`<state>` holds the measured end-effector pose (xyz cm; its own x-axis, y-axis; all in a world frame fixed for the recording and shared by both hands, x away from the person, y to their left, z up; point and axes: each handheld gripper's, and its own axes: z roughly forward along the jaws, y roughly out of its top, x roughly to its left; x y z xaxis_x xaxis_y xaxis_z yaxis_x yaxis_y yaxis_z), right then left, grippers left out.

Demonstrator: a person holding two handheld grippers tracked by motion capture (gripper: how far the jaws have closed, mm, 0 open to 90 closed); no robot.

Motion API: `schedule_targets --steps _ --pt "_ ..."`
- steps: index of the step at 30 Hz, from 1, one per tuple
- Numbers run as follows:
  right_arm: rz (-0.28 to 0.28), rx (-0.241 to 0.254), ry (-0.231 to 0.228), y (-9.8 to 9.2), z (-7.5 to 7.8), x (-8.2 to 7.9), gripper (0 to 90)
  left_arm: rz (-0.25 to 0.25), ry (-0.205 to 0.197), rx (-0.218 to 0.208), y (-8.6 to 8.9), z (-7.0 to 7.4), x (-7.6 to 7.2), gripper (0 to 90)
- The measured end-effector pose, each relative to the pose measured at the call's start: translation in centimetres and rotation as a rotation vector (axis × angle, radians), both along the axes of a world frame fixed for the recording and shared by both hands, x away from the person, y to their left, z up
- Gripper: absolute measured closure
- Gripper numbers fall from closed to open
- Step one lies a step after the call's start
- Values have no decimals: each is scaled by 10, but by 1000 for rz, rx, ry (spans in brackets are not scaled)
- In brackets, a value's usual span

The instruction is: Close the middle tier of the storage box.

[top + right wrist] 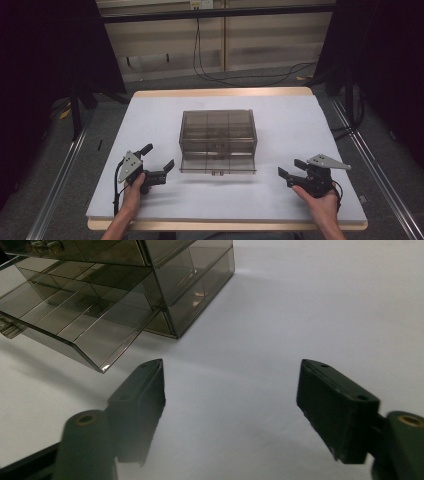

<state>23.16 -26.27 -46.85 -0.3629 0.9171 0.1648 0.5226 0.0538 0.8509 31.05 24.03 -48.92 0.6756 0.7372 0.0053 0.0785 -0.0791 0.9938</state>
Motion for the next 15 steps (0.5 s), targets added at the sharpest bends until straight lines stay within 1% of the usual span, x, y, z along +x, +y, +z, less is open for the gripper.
schedule_targets --steps 2,5,7,8,9,10,11,12,13,14,15 --pt "6 4 2 0 0 1 305 0 -1 1 0 0 0 9" --pt "29 1 14 3 1 -1 356 -5 -4 3 0 0 0 9" --pt "40 0 10 5 2 -3 378 -11 -5 3 0 0 0 9" --pt "49 9 7 6 2 -4 405 0 0 -12 -1 0 -1 9" --pt "59 18 1 7 3 -5 421 0 -4 -2 0 0 0 9" --pt "63 26 2 8 2 -5 437 -6 -1 -2 0 0 0 9" --pt "65 30 8 9 2 -5 460 1 1 -6 0 0 0 9" --pt "78 34 8 9 2 -4 470 0 2 -13 -1 0 -1 9" --pt "79 34 10 10 2 -4 477 -1 1 -11 -1 0 0 9" --pt "83 34 8 11 2 -4 503 0 1 -11 -1 0 -1 9" --pt "95 35 9 12 2 -4 519 0 1 -11 -1 0 -1 9"
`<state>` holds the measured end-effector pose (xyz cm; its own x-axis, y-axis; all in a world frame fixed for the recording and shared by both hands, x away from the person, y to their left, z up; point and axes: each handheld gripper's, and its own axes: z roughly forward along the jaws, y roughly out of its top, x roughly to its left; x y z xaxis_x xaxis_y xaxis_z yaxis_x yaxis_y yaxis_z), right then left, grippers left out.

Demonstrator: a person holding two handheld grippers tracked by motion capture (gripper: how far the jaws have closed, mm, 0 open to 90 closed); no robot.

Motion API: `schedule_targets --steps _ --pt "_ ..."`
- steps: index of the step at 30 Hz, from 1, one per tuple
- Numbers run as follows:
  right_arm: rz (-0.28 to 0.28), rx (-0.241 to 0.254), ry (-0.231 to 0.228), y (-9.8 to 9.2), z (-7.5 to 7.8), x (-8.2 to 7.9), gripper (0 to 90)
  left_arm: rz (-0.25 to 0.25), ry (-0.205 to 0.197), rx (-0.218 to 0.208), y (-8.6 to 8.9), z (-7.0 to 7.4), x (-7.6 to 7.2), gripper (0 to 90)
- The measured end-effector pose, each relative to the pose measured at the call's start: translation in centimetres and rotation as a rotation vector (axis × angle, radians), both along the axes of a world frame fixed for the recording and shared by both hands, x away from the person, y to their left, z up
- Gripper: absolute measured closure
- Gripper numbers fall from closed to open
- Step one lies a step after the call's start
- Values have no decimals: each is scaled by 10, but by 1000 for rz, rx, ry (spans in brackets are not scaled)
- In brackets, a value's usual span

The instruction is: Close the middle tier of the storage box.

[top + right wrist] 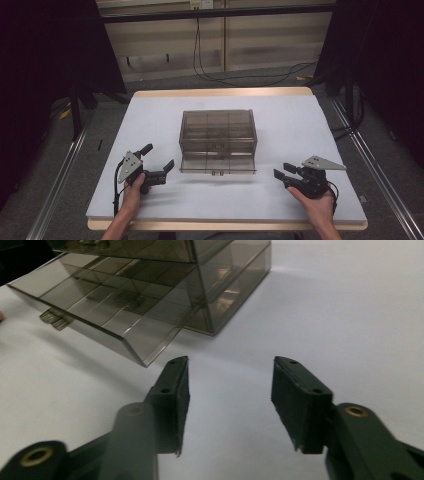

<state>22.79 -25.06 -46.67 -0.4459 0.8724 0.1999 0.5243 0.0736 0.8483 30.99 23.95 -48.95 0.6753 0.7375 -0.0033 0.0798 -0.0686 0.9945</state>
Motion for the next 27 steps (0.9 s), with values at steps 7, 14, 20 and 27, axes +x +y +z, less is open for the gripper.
schedule_targets --steps 7,14,20,27 --pt "46 11 -2 6 3 -5 631 2 -3 4 0 0 0 9" --pt "72 4 13 11 2 -6 709 0 0 0 0 0 0 9" --pt "107 6 20 15 3 -6 780 0 -7 8 0 0 0 9" --pt "157 21 59 21 2 -8 876 -7 -5 5 0 0 1 9"
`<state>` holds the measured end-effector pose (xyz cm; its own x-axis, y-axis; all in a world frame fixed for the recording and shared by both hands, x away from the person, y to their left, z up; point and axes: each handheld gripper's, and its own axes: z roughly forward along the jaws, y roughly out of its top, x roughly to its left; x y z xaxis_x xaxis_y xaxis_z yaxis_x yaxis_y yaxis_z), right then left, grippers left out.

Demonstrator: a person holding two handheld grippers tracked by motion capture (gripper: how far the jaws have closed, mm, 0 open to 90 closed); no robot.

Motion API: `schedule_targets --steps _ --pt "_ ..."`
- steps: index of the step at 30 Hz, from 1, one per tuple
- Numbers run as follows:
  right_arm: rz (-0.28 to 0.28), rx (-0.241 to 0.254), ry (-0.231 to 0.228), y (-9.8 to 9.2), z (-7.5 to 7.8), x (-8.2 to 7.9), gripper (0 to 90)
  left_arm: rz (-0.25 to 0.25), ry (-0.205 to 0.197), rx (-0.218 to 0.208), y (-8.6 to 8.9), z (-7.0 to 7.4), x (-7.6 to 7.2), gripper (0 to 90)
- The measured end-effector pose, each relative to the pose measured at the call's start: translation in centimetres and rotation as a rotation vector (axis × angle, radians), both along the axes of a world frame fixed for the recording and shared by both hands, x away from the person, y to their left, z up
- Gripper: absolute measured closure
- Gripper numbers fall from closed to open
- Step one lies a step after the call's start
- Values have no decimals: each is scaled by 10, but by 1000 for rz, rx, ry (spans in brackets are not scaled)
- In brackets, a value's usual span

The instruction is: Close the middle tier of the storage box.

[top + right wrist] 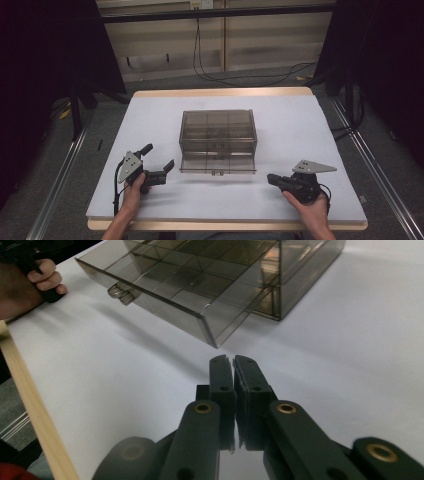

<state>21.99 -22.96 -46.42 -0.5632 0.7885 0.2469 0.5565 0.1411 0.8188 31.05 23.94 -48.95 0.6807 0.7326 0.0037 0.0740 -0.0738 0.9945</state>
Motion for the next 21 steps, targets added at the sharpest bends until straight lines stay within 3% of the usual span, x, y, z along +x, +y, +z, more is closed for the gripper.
schedule_targets --steps 3,6,21 --pt "23 1 2 5 0 -1 900 -1 -1 13 1 0 0 9" --pt "40 -10 1 9 0 -1 900 6 4 -7 0 0 -1 9" --pt "105 -38 -8 23 2 -4 900 6 5 -5 0 0 0 9"
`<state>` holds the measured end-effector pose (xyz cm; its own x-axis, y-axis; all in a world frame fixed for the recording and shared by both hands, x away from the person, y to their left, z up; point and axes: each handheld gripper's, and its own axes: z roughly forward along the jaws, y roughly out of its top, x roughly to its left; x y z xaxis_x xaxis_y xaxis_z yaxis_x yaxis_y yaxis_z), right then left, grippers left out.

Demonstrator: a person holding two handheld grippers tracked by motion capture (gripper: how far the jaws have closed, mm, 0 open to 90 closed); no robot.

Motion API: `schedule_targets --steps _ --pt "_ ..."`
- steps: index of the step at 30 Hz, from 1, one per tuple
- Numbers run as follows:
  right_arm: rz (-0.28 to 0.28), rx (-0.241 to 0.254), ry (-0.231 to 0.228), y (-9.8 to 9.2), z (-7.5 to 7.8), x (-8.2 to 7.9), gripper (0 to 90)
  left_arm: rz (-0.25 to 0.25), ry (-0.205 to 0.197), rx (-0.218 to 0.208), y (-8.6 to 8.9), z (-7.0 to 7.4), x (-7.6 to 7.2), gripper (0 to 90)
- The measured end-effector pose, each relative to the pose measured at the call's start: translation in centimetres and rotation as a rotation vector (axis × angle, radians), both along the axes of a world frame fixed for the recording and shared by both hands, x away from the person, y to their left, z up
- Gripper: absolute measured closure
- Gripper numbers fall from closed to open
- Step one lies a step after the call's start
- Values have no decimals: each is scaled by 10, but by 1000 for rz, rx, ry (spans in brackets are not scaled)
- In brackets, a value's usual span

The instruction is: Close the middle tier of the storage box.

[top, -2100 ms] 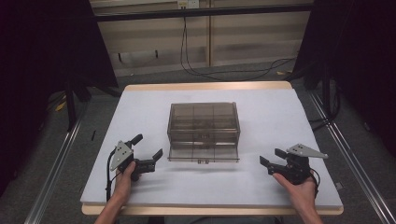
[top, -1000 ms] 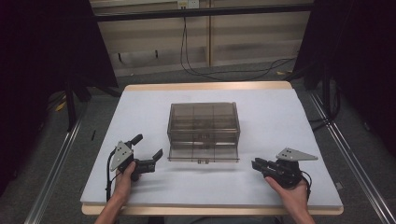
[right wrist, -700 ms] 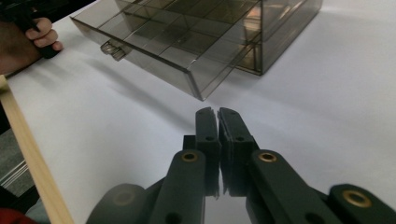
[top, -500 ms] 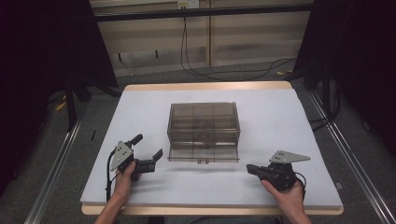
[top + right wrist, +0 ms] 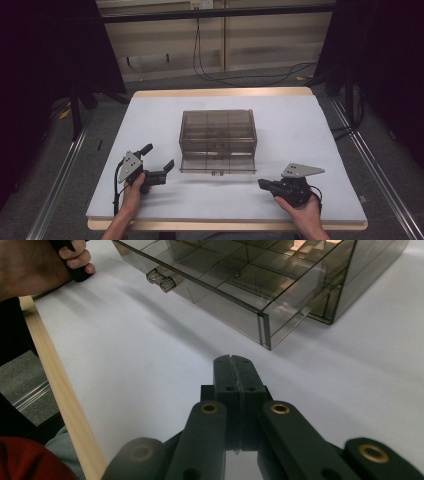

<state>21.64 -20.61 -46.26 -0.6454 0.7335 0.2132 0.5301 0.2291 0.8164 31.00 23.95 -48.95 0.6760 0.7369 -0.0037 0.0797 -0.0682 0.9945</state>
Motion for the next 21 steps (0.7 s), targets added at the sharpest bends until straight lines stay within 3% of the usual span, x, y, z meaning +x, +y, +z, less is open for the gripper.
schedule_targets --steps 6,21 --pt "22 -15 -20 7 5 -1 900 3 1 -6 0 0 0 9" --pt "84 -21 -14 27 6 0 900 4 5 -6 0 0 0 9"
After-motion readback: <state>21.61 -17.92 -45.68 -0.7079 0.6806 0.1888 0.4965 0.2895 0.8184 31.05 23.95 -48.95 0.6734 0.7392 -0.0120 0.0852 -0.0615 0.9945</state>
